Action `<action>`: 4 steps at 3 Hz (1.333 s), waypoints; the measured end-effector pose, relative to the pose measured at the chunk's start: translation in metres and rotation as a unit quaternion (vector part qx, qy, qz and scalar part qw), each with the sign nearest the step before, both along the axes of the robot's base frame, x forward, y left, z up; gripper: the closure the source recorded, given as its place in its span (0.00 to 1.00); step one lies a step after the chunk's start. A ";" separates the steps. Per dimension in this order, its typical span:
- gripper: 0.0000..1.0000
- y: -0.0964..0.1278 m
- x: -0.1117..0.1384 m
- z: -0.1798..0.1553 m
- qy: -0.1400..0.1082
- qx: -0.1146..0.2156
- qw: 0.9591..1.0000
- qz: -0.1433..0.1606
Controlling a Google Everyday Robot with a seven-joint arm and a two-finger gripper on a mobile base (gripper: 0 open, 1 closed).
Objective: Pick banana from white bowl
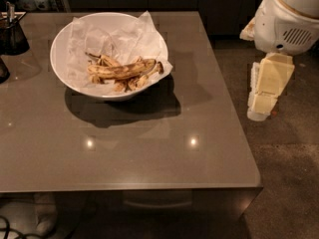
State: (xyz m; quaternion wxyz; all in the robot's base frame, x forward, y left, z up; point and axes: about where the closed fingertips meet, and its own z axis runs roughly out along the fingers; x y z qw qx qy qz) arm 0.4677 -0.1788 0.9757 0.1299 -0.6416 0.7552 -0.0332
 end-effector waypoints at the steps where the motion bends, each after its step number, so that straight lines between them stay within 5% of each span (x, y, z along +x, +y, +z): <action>1: 0.00 0.036 0.026 -0.005 0.022 -0.025 0.998 0.051; 3: 0.00 0.055 0.046 -0.002 0.001 -0.003 0.998 0.058; 4: 0.00 0.081 0.080 -0.006 0.012 0.000 0.995 0.095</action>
Offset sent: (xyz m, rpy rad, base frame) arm 0.0213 0.0298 -0.0044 -0.0442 0.0409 0.0865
